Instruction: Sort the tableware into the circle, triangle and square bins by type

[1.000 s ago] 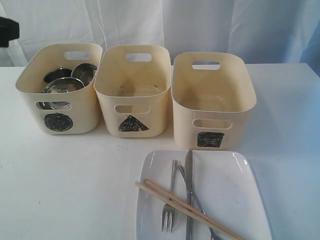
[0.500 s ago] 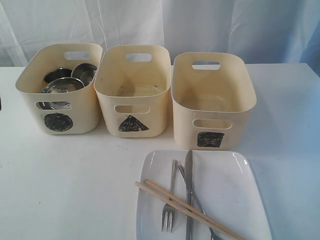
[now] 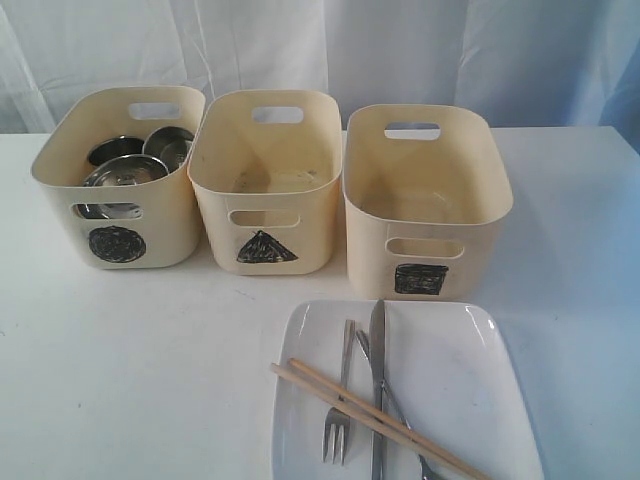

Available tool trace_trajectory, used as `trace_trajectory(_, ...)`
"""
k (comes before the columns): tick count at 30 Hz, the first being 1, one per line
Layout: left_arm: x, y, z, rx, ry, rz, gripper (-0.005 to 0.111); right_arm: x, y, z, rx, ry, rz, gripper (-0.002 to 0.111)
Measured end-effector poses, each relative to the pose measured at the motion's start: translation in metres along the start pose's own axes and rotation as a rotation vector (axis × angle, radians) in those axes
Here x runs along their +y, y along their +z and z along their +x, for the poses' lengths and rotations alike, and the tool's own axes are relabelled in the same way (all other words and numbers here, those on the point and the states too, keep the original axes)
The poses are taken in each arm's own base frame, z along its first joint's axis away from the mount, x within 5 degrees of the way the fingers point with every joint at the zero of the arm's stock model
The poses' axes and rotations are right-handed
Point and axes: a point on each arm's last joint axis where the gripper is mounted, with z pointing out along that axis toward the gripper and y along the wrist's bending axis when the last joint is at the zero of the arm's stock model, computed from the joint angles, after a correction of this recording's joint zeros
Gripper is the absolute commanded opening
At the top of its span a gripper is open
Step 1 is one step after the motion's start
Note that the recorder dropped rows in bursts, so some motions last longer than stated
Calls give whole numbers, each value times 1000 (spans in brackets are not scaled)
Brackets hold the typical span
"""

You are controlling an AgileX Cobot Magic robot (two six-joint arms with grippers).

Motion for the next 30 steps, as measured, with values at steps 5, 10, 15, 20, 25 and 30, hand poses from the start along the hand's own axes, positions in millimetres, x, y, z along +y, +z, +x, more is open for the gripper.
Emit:
trace_trajectory(5,3,-6,16,-31,-8,-2,3,0,0,0,0,0,0,0)
trace_trajectory(10,4,-8,30,-23,-30,10,3,0,0,0,0,0,0,0)
trace_trajectory(15,4,-10,35,-25,-34,20,3,0,0,0,0,0,0,0)
trace_trajectory(20,3,-10,35,-22,-37,27,3,0,0,0,0,0,0,0)
trace_trajectory(25,2,-10,36,-14,-37,33,3,0,0,0,0,9,0,0)
trace_trajectory(30,2,-10,37,-5,-37,39,3,0,0,0,0,9,0,0)
